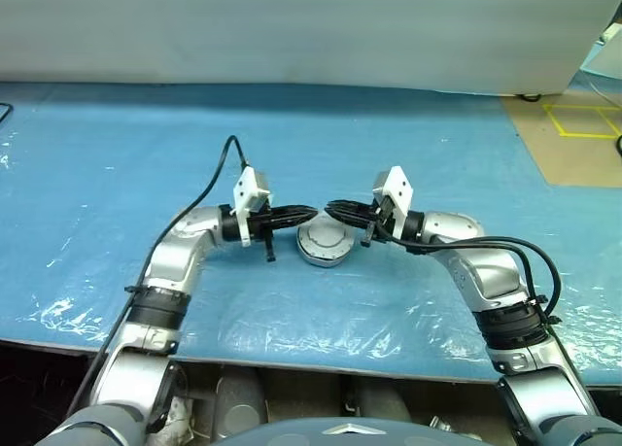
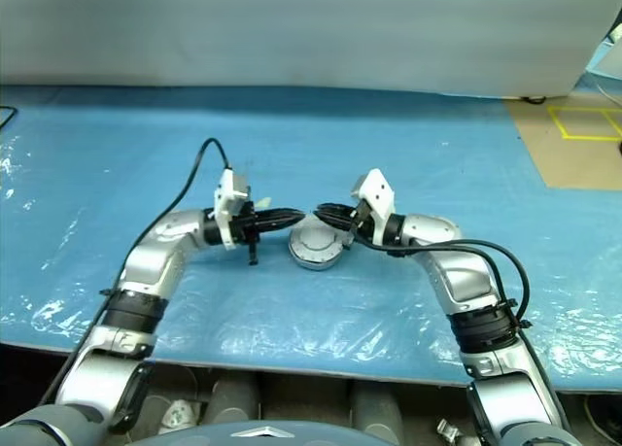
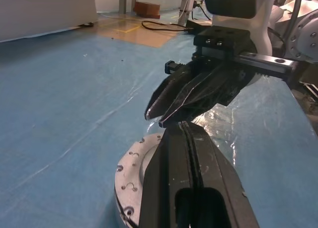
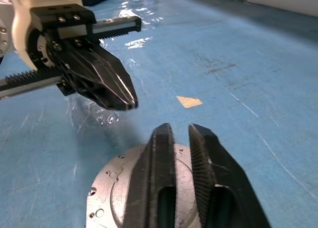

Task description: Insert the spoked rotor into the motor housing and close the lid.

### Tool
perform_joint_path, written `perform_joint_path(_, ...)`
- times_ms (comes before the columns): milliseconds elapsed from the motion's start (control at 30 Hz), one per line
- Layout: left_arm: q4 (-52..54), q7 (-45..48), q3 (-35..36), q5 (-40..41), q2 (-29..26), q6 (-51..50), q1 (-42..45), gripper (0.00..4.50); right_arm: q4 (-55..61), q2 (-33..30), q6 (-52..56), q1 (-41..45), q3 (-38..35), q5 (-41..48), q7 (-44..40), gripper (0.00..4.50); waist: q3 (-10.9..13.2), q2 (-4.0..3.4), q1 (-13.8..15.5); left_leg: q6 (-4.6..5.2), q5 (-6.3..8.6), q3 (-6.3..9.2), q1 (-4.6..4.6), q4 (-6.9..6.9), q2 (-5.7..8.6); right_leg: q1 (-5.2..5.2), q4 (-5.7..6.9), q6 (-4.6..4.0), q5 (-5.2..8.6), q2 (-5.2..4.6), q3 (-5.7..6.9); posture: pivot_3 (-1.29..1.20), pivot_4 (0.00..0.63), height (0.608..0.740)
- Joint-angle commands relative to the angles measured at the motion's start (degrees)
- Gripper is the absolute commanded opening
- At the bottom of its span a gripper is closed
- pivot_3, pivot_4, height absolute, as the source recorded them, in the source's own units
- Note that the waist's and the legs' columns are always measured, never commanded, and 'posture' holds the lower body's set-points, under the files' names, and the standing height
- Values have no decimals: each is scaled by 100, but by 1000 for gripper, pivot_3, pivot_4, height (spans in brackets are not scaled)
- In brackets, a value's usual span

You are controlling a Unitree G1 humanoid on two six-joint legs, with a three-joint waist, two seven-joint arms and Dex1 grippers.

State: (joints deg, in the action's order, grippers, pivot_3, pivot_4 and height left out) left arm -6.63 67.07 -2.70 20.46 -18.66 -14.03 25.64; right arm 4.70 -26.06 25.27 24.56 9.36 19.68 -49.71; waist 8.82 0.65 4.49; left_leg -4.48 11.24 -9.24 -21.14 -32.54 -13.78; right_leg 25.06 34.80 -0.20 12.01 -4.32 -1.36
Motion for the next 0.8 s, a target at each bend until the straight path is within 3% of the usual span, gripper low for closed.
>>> perform_joint_path(33,774,-264,147,267,-146,-195,-411,0,-89,3,-221,170,57,-47,-218,1613,0,0,-9,0,0,0,0,0,0,0,0,-1,0,0,1,0,150,740)
perform_joint_path(167,1241,-544,186,236,-368,-219,-1093,0,-437,-23,-456,289,258,-291,-437,3073,0,0,-59,0,0,-1,2,-1,-2,0,0,-5,3,1,1,0,150,740)
perform_joint_path(333,1614,-882,281,338,-507,-242,-1627,0,-834,19,-719,413,429,-610,-532,4471,1,-1,-58,1,0,-5,4,-4,-5,0,-1,-6,4,1,-1,0,150,740)
perform_joint_path(800,1708,-1245,354,407,-637,-125,-1909,0,-1353,81,-1467,531,701,-1280,-681,4471,0,-1,-65,2,0,-9,8,-9,-5,0,2,-6,4,2,-4,0,150,740)
